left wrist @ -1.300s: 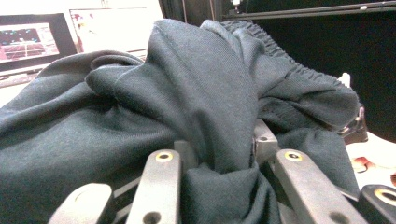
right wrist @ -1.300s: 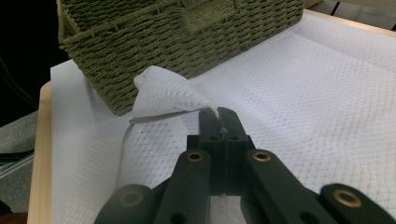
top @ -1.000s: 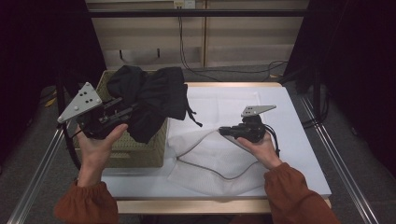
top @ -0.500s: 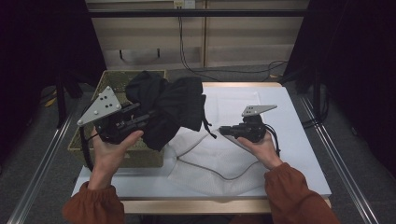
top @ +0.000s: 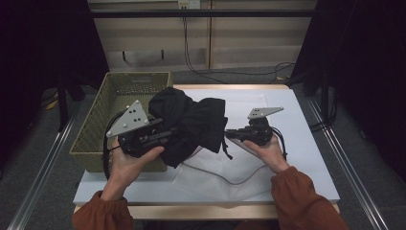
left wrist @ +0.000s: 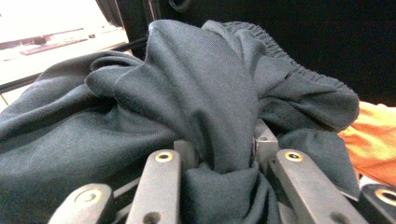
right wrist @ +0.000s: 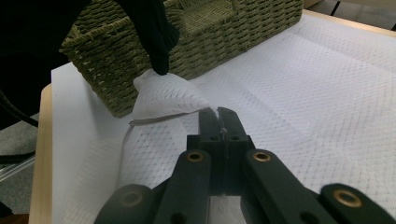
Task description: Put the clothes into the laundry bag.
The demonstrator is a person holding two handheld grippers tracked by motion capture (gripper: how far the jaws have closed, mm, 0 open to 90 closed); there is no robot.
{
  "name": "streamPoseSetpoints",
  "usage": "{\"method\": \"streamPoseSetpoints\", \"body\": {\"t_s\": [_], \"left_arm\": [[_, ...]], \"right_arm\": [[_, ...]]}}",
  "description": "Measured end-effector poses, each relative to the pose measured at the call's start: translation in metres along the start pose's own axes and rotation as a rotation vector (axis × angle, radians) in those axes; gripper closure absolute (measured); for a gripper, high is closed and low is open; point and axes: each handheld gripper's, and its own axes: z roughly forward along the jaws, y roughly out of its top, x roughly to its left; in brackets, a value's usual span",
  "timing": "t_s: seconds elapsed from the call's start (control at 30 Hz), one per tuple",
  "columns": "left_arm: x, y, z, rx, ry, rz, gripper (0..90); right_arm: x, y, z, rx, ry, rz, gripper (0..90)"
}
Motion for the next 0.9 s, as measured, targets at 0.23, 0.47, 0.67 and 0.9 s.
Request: {"method": "streamPoseSetpoints", "body": {"t_s": [0.23, 0.47, 0.67, 0.9], "left_arm": [[-0.010, 0.000, -0.006, -0.012, -0.039, 0.010, 71.2], [-0.017, -0.020, 0.019, 0.078, -0.069, -0.006, 71.1], [-0.016, -0.034, 0.038, 0.127, -0.086, -0.012, 71.1], [-0.008, -0.050, 0.060, 0.185, -0.083, -0.032, 71.0]], "right_arm": [[0.000, 0.000, 0.001, 0.001, -0.005, 0.002, 90.0], [0.000, 0.000, 0.002, 0.003, -0.001, 0.003, 90.0], [0.000, 0.001, -0.001, -0.002, -0.002, -0.001, 90.0], [0.000, 0.002, -0.001, -0.007, 0.001, 0.009, 90.0]]}}
